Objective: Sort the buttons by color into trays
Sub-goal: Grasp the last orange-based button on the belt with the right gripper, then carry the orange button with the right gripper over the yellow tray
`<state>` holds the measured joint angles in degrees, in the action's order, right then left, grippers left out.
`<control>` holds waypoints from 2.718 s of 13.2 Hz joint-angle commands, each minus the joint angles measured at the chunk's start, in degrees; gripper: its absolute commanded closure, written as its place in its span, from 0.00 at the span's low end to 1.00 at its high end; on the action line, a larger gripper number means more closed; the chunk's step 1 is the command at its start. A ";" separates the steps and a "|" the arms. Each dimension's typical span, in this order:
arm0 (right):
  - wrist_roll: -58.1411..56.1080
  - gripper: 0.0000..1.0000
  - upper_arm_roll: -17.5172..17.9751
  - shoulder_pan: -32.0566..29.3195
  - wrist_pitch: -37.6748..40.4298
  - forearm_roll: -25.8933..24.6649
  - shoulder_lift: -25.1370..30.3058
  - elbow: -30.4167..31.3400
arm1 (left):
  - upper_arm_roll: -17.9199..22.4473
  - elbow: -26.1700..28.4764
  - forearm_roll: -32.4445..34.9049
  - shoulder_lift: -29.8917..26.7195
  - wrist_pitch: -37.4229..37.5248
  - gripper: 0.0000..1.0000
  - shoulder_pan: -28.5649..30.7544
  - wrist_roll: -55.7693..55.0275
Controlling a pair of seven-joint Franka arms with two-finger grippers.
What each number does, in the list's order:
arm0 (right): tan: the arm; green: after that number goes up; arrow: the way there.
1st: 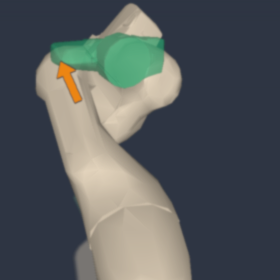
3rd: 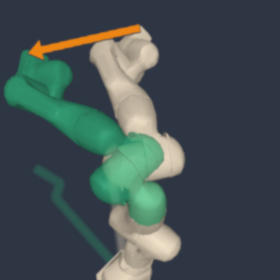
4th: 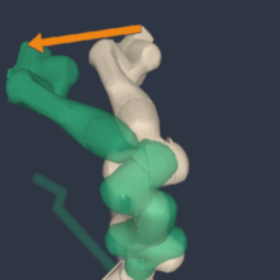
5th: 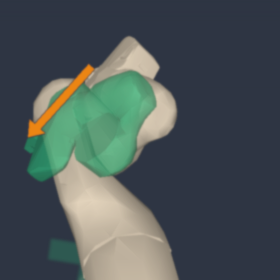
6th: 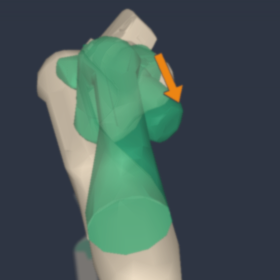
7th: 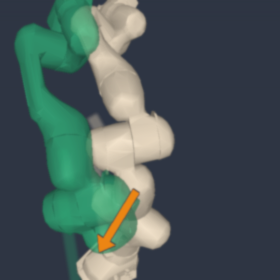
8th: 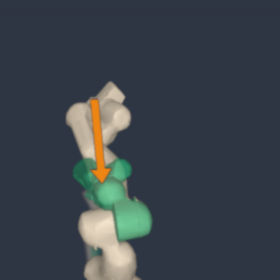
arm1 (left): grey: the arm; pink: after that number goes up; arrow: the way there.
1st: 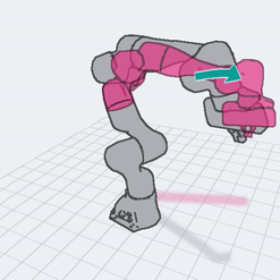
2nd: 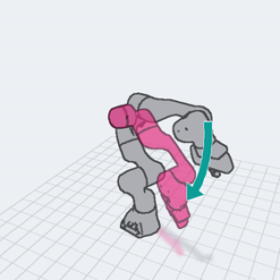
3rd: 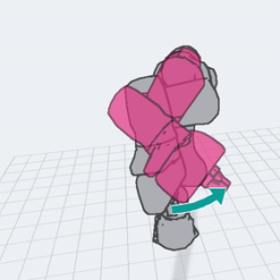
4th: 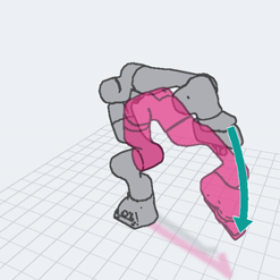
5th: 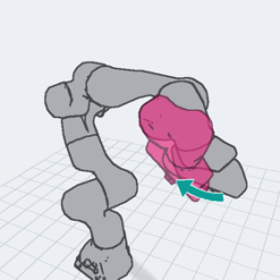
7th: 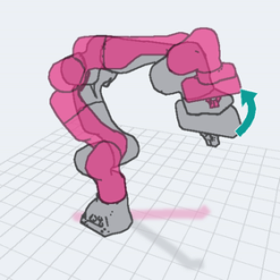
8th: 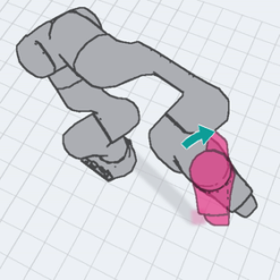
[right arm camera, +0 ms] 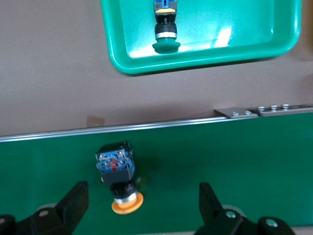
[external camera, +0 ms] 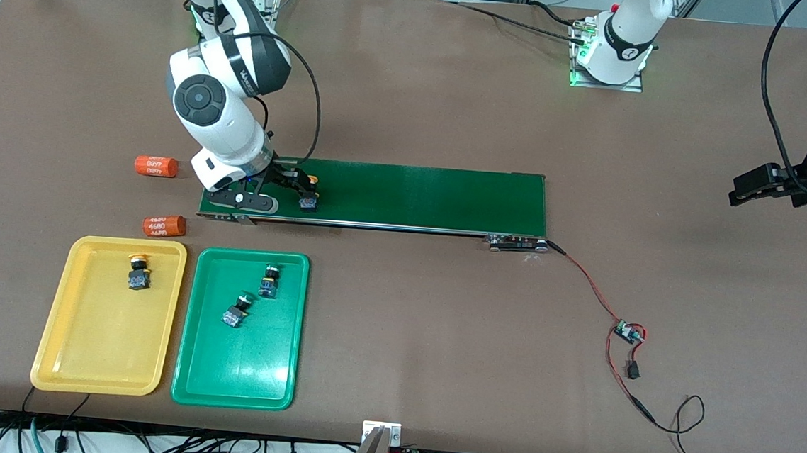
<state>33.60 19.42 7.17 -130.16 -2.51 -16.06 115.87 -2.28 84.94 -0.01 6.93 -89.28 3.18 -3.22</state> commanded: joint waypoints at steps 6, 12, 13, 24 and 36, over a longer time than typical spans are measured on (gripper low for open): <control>-0.12 0.00 -0.26 0.65 -3.96 -2.14 -3.36 0.06 | 0.08 0.75 0.45 -1.05 -0.28 0.00 0.51 0.49; -4.16 0.02 -0.26 1.79 -3.61 -4.68 -5.03 1.82 | 0.26 0.76 0.36 -0.96 -0.28 0.00 0.86 0.40; -4.16 0.03 -0.26 1.79 -3.61 -5.48 -5.03 2.69 | 0.26 0.76 0.36 -0.96 -0.28 0.00 0.77 0.40; -5.21 0.96 -0.61 -0.40 -0.80 -7.07 -3.36 -1.50 | 0.17 0.76 0.45 -1.05 -0.10 0.00 0.77 0.41; -33.77 0.95 -4.74 -13.67 -0.97 -5.66 -22.77 -29.45 | 0.17 0.76 0.45 -1.05 -0.19 0.00 0.77 0.49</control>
<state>2.87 13.95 -5.47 -131.84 -9.08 -35.21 90.99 -2.11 84.94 -0.01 6.94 -89.28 3.92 -3.22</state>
